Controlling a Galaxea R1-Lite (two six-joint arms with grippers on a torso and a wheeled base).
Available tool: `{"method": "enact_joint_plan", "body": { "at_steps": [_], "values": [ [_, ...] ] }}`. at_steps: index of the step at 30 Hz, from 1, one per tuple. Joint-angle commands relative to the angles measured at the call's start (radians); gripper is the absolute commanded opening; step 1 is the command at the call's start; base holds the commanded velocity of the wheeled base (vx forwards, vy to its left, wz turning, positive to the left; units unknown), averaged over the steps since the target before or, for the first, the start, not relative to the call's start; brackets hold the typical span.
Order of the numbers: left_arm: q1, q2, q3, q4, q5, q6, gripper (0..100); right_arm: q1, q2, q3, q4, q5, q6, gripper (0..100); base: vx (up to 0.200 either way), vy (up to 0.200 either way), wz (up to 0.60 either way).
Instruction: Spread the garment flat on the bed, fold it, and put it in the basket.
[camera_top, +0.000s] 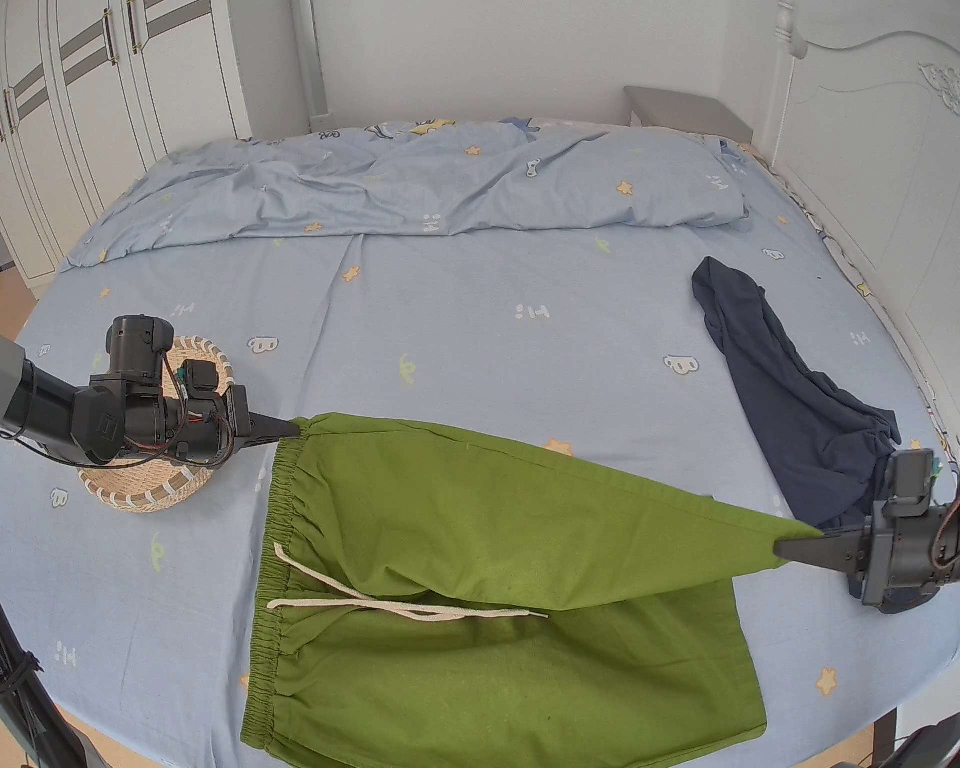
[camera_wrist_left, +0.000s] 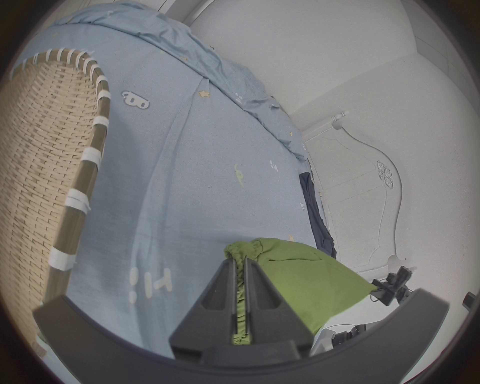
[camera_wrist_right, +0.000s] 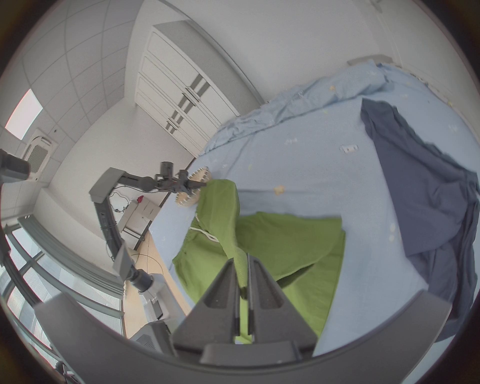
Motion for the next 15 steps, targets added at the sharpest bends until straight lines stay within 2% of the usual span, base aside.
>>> {"method": "enact_joint_plan", "body": {
  "at_steps": [1,4,10,15],
  "values": [
    [0.010,-0.054,0.008,-0.001,-0.001,-0.003,0,0.087,-0.229,-0.153,0.142,-0.021,0.000,0,0.000,0.000,0.00],
    [0.010,-0.065,0.012,-0.001,-0.001,-0.002,0,0.093,-0.223,-0.159,0.145,-0.045,0.000,0,0.000,0.000,0.00],
    [0.011,-0.076,0.019,-0.003,-0.003,0.001,0,0.086,-0.163,-0.168,0.131,-0.053,0.000,0,0.000,0.000,0.00],
    [0.011,-0.071,0.028,-0.018,0.000,0.006,0,0.029,0.007,-0.196,0.039,-0.041,0.000,0,0.000,0.000,0.00]
  ]
}}
